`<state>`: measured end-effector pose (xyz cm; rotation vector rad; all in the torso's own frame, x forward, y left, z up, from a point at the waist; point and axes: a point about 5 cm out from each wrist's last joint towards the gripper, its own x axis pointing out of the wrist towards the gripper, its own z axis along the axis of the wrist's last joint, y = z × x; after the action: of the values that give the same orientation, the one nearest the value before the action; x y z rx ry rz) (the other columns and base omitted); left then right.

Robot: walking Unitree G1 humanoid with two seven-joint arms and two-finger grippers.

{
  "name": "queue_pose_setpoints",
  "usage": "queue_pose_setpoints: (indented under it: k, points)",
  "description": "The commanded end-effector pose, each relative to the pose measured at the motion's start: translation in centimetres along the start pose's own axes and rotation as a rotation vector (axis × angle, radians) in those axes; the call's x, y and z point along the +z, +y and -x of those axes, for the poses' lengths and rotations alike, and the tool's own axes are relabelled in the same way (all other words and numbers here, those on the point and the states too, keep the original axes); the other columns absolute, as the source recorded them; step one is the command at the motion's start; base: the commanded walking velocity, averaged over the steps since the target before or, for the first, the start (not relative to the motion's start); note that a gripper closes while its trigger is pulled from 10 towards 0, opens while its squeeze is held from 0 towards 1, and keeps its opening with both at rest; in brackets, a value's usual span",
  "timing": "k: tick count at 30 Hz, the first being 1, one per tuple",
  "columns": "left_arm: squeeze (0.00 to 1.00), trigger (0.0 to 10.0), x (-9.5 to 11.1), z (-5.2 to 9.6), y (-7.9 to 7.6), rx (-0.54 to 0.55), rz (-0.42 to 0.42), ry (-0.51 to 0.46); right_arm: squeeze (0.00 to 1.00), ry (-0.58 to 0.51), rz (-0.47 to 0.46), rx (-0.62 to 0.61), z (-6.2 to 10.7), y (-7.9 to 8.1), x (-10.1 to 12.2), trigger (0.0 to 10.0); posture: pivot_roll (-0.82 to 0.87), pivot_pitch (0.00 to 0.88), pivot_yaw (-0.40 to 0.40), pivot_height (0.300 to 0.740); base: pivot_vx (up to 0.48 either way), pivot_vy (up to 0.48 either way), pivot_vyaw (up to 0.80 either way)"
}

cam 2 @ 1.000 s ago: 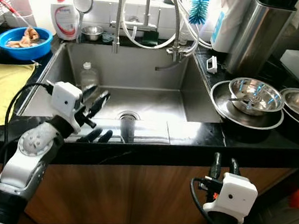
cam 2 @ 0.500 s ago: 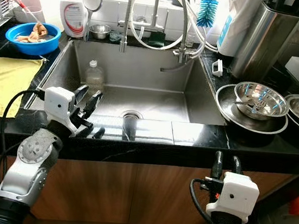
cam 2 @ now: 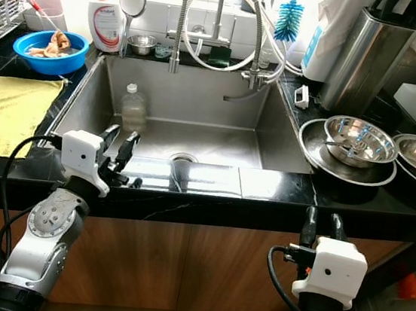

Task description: Kitchen organization

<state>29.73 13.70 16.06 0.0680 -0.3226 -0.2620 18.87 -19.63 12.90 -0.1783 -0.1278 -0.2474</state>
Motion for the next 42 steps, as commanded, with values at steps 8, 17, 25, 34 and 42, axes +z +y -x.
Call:
queue_pose_setpoints:
  k: [8,17,25,34,42]
  points:
    - [0.00,10.0,0.7,-0.7,-0.3,-0.017,-0.011,-0.041,0.00,-0.003,0.029,-0.013,-0.3,-0.4,0.5,10.0,-0.01,0.000,-0.051,0.719,0.330,0.000,-0.36]
    - [0.00,10.0,0.8,-0.7,-0.5,-0.028,-0.011,-0.051,0.00,-0.019,0.028,-0.011,-0.4,-0.3,0.7,10.0,-0.01,0.000,-0.059,0.719,0.209,0.000,-0.05]
    - [0.00,10.0,0.8,-0.6,-0.5,-0.033,-0.010,-0.048,0.00,-0.018,0.029,-0.015,-0.3,-0.2,0.7,10.0,-0.01,0.000,-0.057,0.719,0.000,0.000,0.00]
    - [0.00,10.0,0.6,-0.4,-0.4,-0.036,-0.012,-0.035,1.00,0.024,0.034,-0.159,0.6,-1.7,0.3,10.0,-0.01,0.000,-0.052,0.719,0.000,0.000,0.00]
    - [0.00,10.0,0.4,-0.5,-0.5,-0.046,-0.012,-0.027,0.00,0.050,0.054,-0.262,0.0,-3.9,0.1,10.0,-0.03,0.000,-0.043,0.719,0.000,0.000,0.00]
